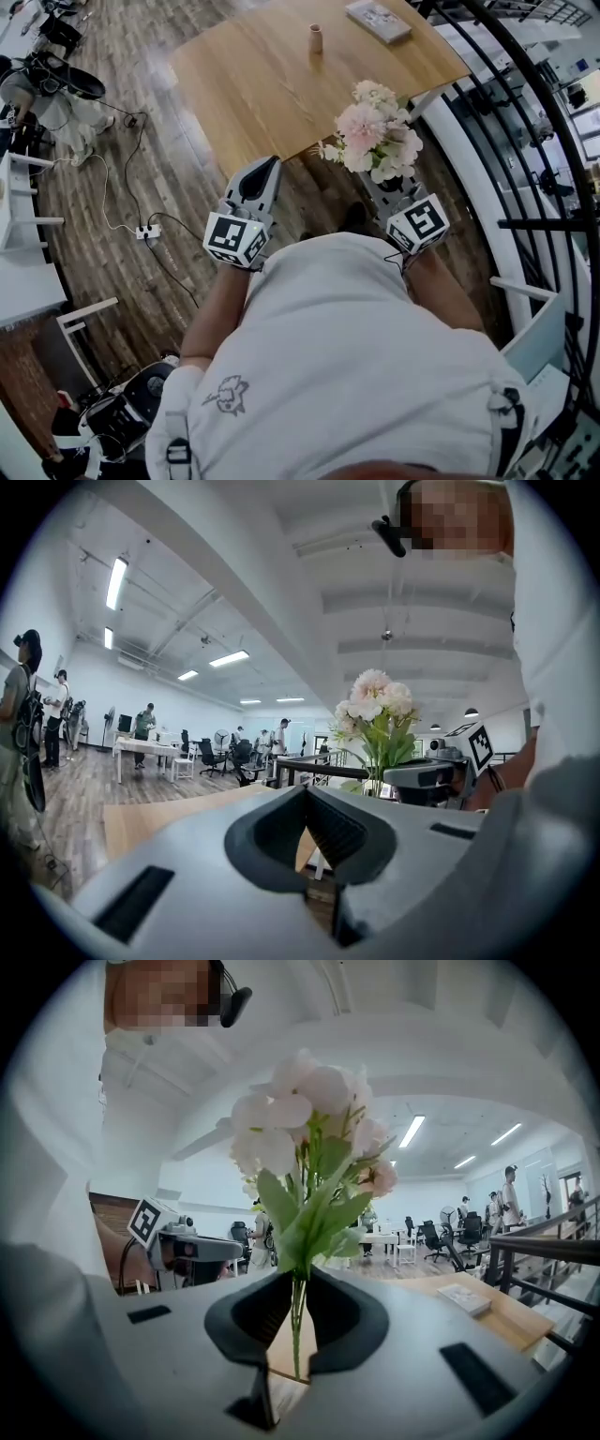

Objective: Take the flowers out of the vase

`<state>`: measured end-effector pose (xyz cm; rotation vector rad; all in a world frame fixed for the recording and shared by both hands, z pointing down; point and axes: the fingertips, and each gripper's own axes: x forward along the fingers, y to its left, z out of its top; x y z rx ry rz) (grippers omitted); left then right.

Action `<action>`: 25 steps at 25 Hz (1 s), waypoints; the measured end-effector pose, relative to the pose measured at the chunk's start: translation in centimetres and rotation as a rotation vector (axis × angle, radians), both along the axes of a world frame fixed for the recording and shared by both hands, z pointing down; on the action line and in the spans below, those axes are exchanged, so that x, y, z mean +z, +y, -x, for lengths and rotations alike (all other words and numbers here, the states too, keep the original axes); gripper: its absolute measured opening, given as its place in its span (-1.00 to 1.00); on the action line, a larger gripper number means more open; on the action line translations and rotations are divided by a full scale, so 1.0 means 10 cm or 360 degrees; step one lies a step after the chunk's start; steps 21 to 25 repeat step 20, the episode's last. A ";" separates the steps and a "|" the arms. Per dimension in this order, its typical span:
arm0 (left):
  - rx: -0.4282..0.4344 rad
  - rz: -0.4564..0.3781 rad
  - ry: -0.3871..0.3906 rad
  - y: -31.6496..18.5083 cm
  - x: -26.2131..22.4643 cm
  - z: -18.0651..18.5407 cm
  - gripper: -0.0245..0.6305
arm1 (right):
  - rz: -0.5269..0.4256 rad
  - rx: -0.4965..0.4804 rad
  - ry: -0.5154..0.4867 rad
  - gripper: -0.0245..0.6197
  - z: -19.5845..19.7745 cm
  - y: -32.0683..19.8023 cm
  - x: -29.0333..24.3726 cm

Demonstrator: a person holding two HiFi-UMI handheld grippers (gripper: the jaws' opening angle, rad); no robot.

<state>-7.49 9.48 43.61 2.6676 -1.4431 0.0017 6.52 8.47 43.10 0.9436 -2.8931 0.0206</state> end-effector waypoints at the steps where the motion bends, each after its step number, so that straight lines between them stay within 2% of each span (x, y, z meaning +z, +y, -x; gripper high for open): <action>1: -0.0002 -0.0006 0.0000 0.00 -0.01 0.01 -0.91 | -0.0003 0.0003 0.0002 -0.76 -0.01 0.01 -0.01; 25: 0.0039 -0.0030 -0.0018 -0.13 -0.08 -0.04 -0.91 | -0.0018 0.0000 -0.0003 -0.76 -0.05 -0.16 -0.10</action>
